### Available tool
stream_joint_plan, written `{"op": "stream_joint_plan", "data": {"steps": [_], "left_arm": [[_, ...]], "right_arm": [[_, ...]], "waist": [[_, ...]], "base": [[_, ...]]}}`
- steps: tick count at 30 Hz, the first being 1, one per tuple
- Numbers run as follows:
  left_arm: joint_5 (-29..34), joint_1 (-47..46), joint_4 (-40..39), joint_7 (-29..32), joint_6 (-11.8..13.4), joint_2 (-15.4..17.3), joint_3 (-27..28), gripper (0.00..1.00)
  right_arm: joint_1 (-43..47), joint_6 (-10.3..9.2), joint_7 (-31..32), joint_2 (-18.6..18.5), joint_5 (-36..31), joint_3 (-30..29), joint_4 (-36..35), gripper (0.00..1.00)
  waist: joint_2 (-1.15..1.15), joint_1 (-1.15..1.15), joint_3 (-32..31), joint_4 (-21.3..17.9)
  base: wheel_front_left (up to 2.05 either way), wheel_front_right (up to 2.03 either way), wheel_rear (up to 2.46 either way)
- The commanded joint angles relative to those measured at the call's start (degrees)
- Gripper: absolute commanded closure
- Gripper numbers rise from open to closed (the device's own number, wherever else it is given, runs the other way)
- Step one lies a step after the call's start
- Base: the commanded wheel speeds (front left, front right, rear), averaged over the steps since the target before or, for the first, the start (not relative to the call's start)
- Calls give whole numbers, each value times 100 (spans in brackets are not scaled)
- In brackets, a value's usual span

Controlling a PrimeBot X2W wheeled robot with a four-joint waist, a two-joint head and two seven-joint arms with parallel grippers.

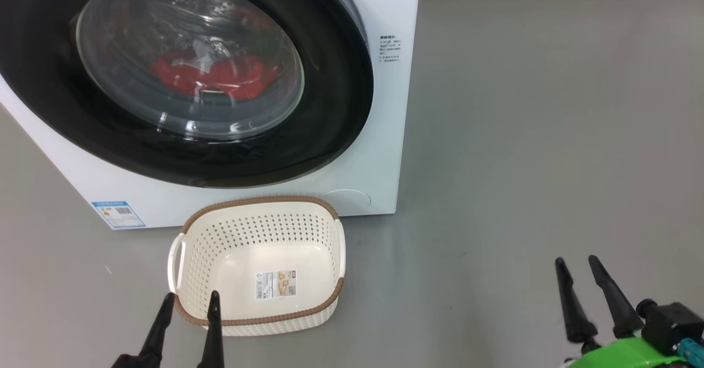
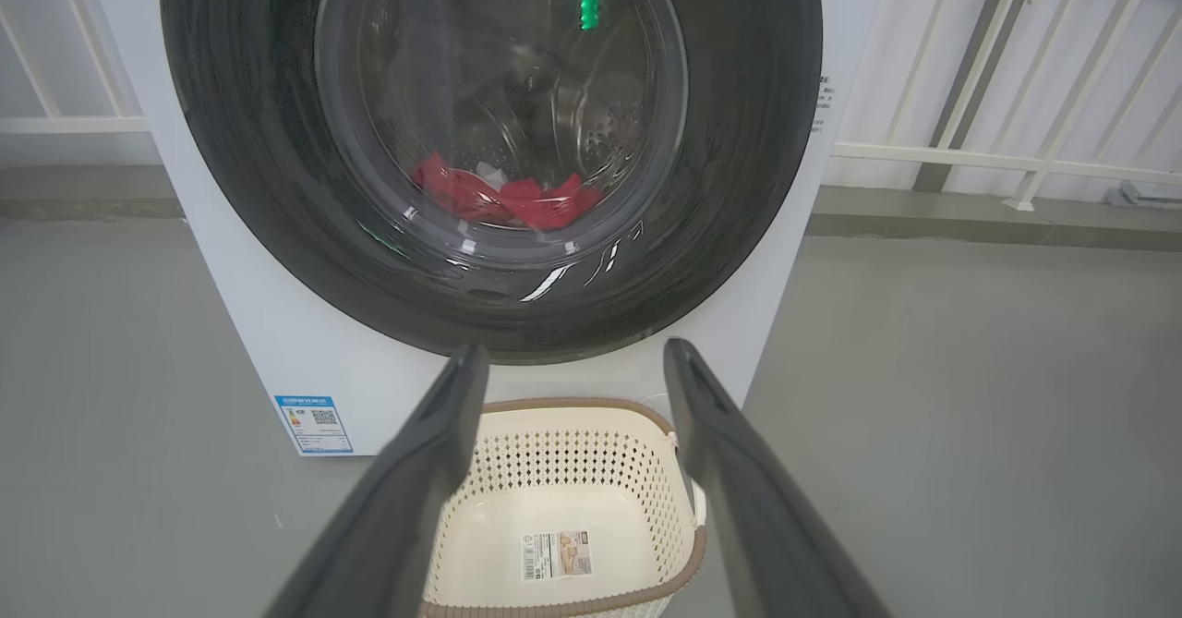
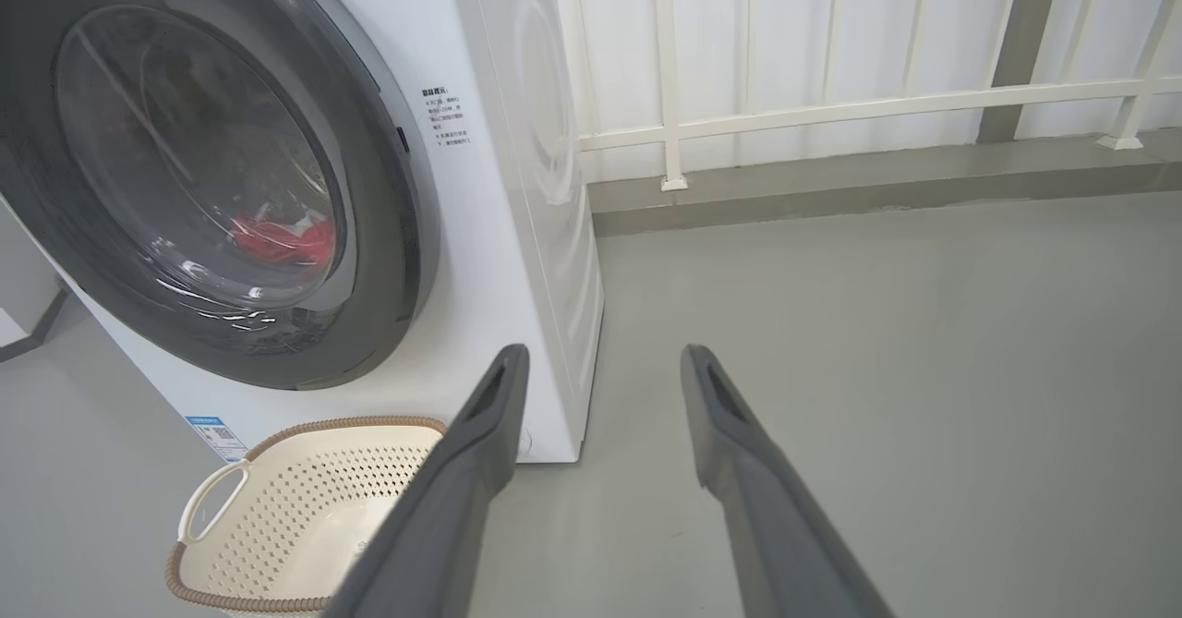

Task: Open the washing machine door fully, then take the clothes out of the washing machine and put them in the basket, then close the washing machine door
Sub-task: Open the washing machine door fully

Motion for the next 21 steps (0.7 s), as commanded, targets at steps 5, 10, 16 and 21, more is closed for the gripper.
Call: {"op": "stream_joint_plan", "data": {"steps": [5, 10, 16, 21], "left_arm": [[-58, -180, -189, -71, 56, 60, 103, 0], [-63, -337, -186, -71, 55, 60, -7, 0], [-90, -584, -204, -71, 37, 60, -158, 0], [-129, -805, -217, -71, 22, 60, -266, 0]], "right_arm": [[-625, 37, -52, -61, 637, 271, -347, 100], [-1341, 37, -52, -20, 1770, 381, -387, 100], [-2356, 37, -52, -116, 2802, 589, -298, 100], [-3179, 37, -52, -341, 3479, 737, -102, 100]], "waist": [[0, 0, 124, 16], [0, 0, 274, 83], [0, 0, 518, 264], [0, 0, 774, 493]], "base": [[0, 0, 0], [0, 0, 0], [0, 0, 0], [0, 0, 0]]}}
